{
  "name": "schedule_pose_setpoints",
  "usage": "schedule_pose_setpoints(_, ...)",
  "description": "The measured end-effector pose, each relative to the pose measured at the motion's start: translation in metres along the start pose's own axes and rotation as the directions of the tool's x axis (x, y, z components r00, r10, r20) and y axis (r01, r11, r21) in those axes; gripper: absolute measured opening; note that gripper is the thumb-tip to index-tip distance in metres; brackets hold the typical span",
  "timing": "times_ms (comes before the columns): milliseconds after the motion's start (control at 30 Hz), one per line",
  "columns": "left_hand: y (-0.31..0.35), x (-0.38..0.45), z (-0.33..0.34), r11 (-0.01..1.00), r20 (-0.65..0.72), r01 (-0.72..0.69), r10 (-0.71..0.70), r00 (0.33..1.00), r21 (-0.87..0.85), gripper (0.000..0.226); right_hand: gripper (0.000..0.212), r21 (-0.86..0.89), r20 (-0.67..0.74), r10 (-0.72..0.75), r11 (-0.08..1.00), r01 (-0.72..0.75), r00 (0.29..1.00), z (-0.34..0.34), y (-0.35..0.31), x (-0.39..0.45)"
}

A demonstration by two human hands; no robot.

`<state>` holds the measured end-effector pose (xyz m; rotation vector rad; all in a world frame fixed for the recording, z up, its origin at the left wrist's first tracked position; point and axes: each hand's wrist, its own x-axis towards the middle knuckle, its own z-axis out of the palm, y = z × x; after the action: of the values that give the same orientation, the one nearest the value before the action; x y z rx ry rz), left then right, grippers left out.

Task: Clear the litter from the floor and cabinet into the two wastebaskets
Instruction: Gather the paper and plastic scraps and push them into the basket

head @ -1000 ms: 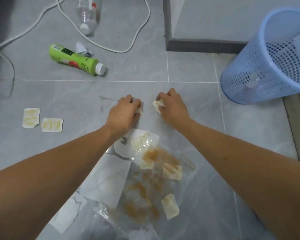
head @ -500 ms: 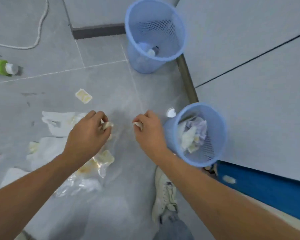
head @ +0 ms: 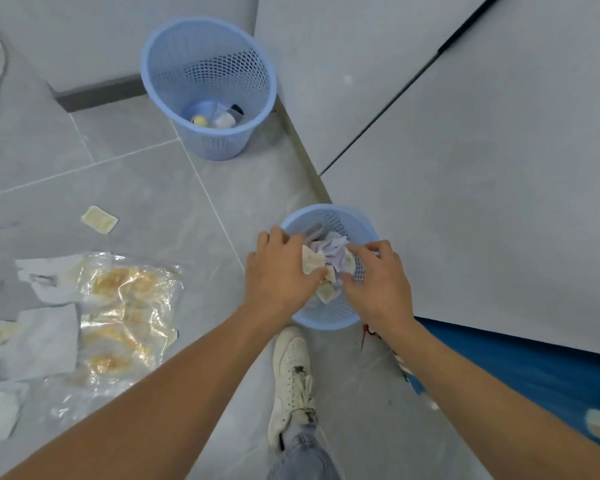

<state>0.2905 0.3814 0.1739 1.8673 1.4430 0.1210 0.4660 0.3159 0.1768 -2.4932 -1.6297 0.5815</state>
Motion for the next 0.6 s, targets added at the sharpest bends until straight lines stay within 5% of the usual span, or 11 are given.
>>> schedule_pose_setpoints(233,-0.115,-0.046,-0.049,0.999,-0.189,0.01,-0.019,0.982,-0.047,0.039,0.029,0.109,0.001,-0.268,0.958,0.266,0.963,0.053,-0.113,0.003)
schedule_pose_setpoints(600,-0.385,-0.102,-0.126,0.91,-0.374,0.406,-0.405,0.834,-0.08,0.031,0.028,0.177,0.178,-0.533,0.844,0.506,0.827,0.235,-0.341,0.033)
